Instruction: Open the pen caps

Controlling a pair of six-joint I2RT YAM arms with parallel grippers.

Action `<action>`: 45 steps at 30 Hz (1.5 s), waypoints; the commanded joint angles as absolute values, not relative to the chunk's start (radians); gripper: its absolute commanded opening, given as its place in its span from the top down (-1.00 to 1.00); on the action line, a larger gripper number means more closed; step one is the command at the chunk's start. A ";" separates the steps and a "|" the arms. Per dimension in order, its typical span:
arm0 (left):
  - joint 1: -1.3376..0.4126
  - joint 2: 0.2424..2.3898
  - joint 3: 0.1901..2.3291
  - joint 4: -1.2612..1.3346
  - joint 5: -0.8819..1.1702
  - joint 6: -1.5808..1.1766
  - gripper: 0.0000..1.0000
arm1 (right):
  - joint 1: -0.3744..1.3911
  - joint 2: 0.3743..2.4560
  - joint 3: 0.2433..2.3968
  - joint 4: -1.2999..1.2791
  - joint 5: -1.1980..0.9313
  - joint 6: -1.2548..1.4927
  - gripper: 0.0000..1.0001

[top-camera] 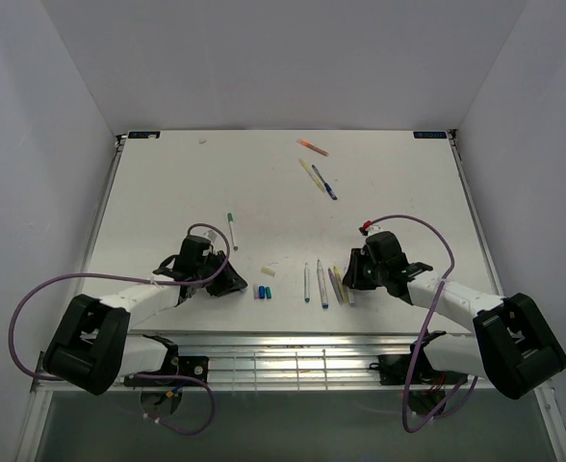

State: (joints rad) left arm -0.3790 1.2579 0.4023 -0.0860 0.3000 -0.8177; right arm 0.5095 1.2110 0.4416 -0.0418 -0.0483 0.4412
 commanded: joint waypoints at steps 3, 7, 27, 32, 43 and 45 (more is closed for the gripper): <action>-0.382 1.210 0.371 -0.120 0.278 -0.818 0.21 | 0.503 1.218 0.425 -0.012 -0.057 0.440 0.32; -0.382 1.174 0.370 -0.146 0.259 -0.821 0.09 | 0.505 1.210 0.423 -0.012 -0.055 0.437 0.26; -0.335 1.465 0.989 -0.417 -0.070 -0.733 -0.22 | 0.503 1.114 0.482 -0.038 -0.113 0.394 -0.02; -0.272 1.641 1.156 -0.482 -0.123 -0.675 -0.15 | 0.503 1.091 0.482 -0.035 -0.126 0.380 -0.12; -0.253 1.913 1.373 -0.477 -0.170 -0.555 0.03 | 0.505 1.095 0.451 0.018 -0.163 0.361 -0.15; -0.255 1.913 1.367 -0.456 -0.169 -0.551 -0.03 | 0.505 1.100 0.446 0.025 -0.163 0.360 -0.15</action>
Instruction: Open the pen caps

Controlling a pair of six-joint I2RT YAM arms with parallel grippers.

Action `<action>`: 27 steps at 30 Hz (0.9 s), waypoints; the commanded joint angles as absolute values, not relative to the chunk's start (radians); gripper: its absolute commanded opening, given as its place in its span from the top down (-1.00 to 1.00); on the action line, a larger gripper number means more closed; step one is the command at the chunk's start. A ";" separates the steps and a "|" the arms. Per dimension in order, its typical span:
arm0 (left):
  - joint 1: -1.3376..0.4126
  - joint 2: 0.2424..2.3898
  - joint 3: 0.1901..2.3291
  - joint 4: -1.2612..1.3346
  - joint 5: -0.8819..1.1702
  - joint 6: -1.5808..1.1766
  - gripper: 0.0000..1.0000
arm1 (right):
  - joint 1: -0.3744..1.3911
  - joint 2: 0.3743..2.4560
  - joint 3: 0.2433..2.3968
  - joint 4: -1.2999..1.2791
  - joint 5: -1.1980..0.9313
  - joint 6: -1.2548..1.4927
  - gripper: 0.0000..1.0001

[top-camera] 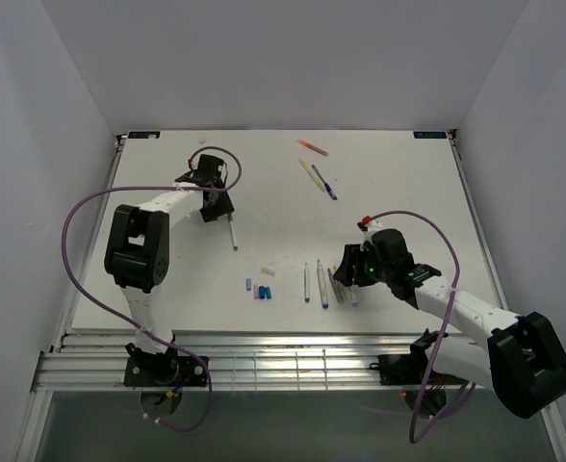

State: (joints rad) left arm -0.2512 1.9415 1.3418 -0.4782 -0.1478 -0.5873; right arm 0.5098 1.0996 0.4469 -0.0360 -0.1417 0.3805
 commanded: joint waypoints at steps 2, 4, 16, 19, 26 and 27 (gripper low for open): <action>-0.253 1.914 1.356 -0.440 -0.161 -0.548 -0.08 | 0.505 1.103 0.445 0.031 -0.166 0.359 -0.15; -0.255 1.922 1.351 -0.436 -0.152 -0.548 -0.10 | 0.505 1.104 0.445 0.032 -0.164 0.359 -0.15; -0.259 1.962 1.319 -0.410 -0.095 -0.549 -0.10 | 0.505 1.106 0.451 0.035 -0.170 0.365 -0.15; -0.267 1.970 1.315 -0.411 -0.098 -0.545 -0.09 | 0.505 1.106 0.454 0.035 -0.173 0.368 -0.15; -0.308 2.026 1.353 -0.478 -0.179 -0.523 0.06 | 0.503 1.100 0.460 0.018 -0.164 0.367 -0.15; -0.311 2.037 1.362 -0.492 -0.205 -0.523 0.12 | 0.503 1.095 0.460 0.012 -0.160 0.367 -0.15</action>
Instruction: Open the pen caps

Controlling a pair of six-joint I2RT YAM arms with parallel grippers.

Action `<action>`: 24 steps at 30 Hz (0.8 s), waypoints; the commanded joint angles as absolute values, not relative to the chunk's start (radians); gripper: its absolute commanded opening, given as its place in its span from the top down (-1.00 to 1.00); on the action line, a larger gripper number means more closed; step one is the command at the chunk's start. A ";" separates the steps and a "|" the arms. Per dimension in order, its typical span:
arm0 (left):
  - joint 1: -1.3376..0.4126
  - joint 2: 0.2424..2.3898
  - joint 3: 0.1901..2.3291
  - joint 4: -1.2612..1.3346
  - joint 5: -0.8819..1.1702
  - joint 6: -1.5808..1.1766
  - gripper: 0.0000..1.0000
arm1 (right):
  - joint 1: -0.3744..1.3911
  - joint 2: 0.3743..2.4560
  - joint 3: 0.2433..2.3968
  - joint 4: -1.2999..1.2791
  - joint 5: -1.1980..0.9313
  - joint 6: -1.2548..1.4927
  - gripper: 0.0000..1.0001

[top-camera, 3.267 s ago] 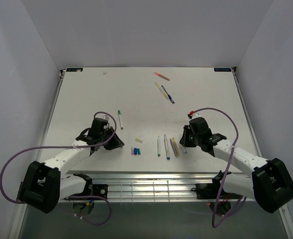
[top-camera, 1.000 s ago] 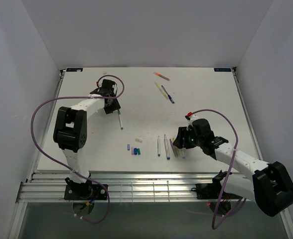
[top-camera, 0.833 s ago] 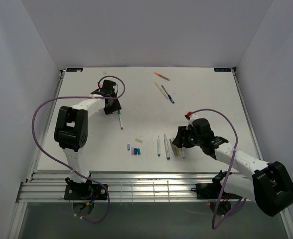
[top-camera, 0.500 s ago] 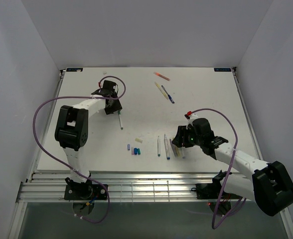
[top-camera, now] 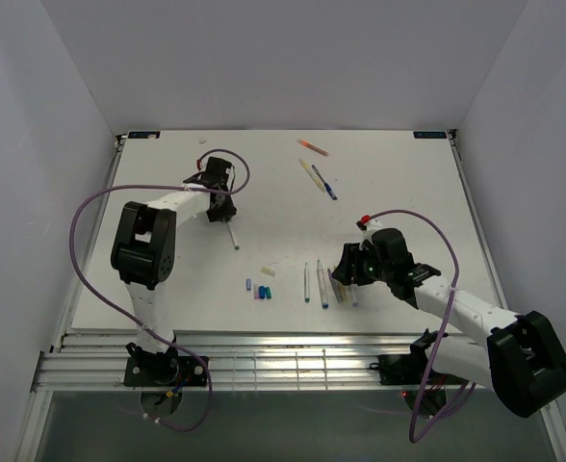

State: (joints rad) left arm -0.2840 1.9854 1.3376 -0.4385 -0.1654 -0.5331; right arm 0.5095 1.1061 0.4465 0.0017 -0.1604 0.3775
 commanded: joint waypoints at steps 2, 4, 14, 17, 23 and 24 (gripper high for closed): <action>-0.321 2.065 1.377 -0.526 -0.224 -0.526 0.28 | 0.505 1.088 0.463 0.002 -0.155 0.365 -0.15; -0.322 2.077 1.379 -0.541 -0.226 -0.537 0.42 | 0.503 1.075 0.465 -0.002 -0.153 0.367 -0.15; -0.324 1.974 1.327 -0.525 -0.176 -0.563 1.00 | 0.503 1.012 0.476 -0.103 -0.133 0.400 -0.16; -0.324 1.879 1.295 -0.520 -0.150 -0.563 1.00 | 0.503 0.989 0.488 -0.133 -0.123 0.408 -0.20; -0.350 1.626 1.181 -0.448 -0.020 -0.589 1.00 | 0.505 0.948 0.541 -0.201 -0.138 0.423 -0.52; -0.369 1.594 1.163 -0.436 0.010 -0.597 1.00 | 0.503 0.945 0.545 -0.198 -0.152 0.426 -0.54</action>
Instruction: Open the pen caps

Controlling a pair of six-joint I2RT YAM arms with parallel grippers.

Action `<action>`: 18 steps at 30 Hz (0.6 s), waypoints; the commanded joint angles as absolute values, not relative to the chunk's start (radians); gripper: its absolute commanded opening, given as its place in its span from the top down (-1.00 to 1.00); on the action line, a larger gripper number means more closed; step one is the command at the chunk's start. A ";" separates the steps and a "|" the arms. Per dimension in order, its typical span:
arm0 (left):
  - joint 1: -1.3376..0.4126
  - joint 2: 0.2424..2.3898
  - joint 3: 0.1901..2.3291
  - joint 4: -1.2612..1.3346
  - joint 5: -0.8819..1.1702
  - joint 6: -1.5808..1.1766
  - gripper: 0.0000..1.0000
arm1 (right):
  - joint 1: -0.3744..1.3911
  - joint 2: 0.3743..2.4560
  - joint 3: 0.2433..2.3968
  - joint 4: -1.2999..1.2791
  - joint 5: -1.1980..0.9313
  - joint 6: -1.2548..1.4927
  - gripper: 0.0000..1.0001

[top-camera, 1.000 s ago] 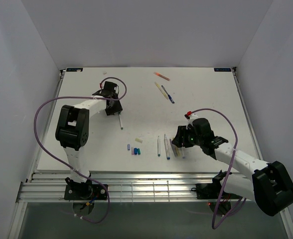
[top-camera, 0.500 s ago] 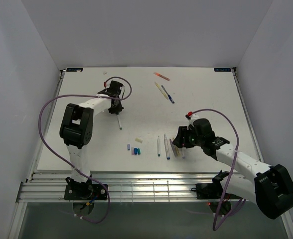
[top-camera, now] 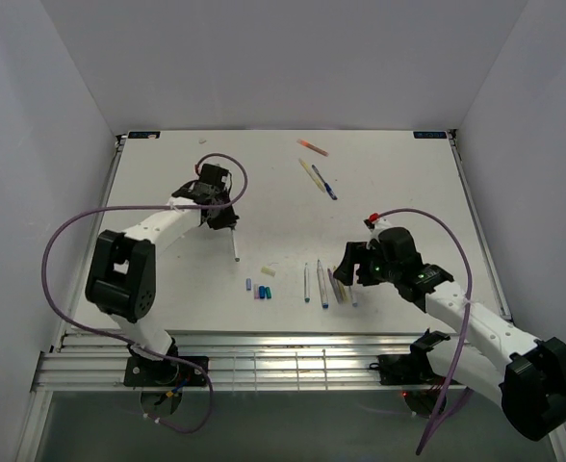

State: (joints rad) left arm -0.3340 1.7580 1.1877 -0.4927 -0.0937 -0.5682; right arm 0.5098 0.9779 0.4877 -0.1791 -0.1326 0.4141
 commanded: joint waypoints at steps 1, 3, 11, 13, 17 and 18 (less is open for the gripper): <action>-0.379 1.536 1.131 -0.414 0.050 -0.607 1.00 | 0.503 0.942 0.552 -0.178 -0.173 0.428 -0.55; -0.422 1.487 1.103 -0.388 0.107 -0.644 1.00 | 0.505 0.939 0.551 -0.141 -0.254 0.446 -0.57; -0.494 1.284 0.904 -0.197 0.273 -0.799 1.00 | 0.573 0.926 0.453 0.271 -0.425 0.644 -0.54; -0.505 1.246 0.865 -0.121 0.305 -0.834 1.00 | 0.630 0.948 0.445 0.343 -0.426 0.684 -0.54; -0.528 1.229 0.813 -0.052 0.350 -0.883 1.00 | 0.764 1.069 0.511 0.380 -0.336 0.672 -0.53; -0.540 1.227 0.808 -0.034 0.353 -0.893 1.00 | 0.809 1.083 0.535 0.394 -0.289 0.672 -0.53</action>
State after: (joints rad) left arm -0.5137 1.2655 0.8234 -0.1509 0.2790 -0.8261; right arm 0.7155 1.0298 0.4683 0.2672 -0.3576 0.6453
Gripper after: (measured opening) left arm 0.233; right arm 0.765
